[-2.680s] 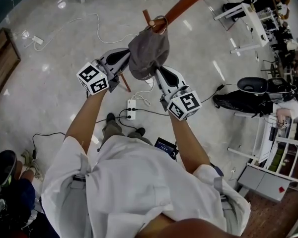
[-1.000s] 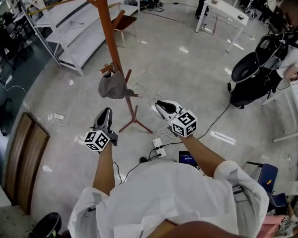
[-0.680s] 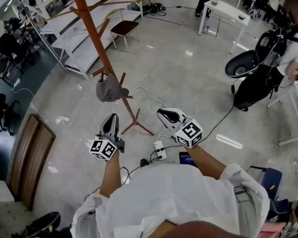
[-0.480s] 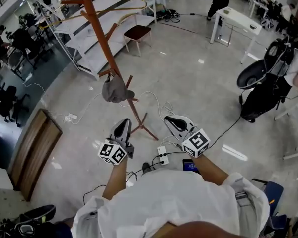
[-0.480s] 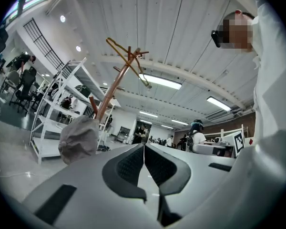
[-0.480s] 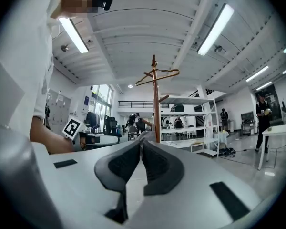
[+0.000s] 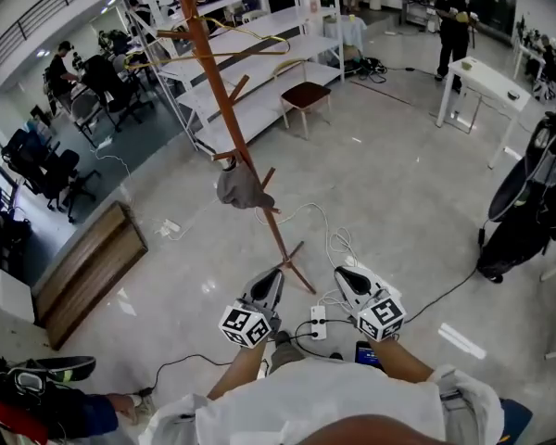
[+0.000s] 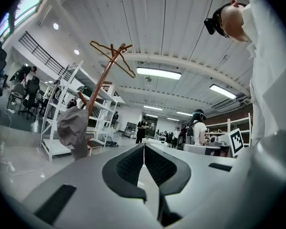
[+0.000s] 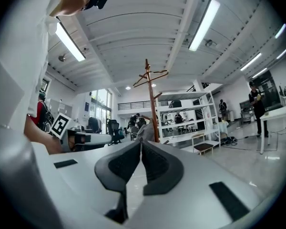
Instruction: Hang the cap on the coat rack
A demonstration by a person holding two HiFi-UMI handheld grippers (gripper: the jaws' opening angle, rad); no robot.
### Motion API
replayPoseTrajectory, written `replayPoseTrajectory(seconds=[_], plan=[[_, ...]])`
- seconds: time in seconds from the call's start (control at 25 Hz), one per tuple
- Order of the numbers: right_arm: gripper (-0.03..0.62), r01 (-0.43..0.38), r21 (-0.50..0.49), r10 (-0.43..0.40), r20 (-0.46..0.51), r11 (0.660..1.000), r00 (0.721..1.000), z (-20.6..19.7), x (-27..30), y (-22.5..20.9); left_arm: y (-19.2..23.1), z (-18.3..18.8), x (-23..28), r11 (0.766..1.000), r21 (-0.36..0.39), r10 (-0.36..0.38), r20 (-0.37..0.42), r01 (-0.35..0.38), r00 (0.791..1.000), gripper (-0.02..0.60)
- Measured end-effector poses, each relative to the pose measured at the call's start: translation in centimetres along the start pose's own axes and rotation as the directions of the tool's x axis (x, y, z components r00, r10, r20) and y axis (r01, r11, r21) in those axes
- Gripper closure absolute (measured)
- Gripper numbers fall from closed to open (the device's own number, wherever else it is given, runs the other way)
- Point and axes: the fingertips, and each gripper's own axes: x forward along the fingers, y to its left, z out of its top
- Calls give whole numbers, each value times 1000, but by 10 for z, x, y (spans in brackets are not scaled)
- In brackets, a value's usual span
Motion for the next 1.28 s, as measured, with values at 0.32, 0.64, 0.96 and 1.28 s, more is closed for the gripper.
replayPoseTrajectory(seconds=[0.32,0.64,0.96,1.28], plan=[[565,39,65,-41,40,997,998,-14,-7,-5,-1,-25,-29,987,15,162,-53,-162,985,560],[565,100,14,-100,20,995,995,-13,-17,8,24,-24,-61,956,10,292,-15,-292,956,561],[565,132,28,-132,19,991,991,-1,-37,46,30,-6,-120,942,-36,333,26,-332,942,569],[566,205,-2,-204,-73,979,976,-11,-82,92,-15,-39,-170,946,-100,308,-11,-308,951,571]])
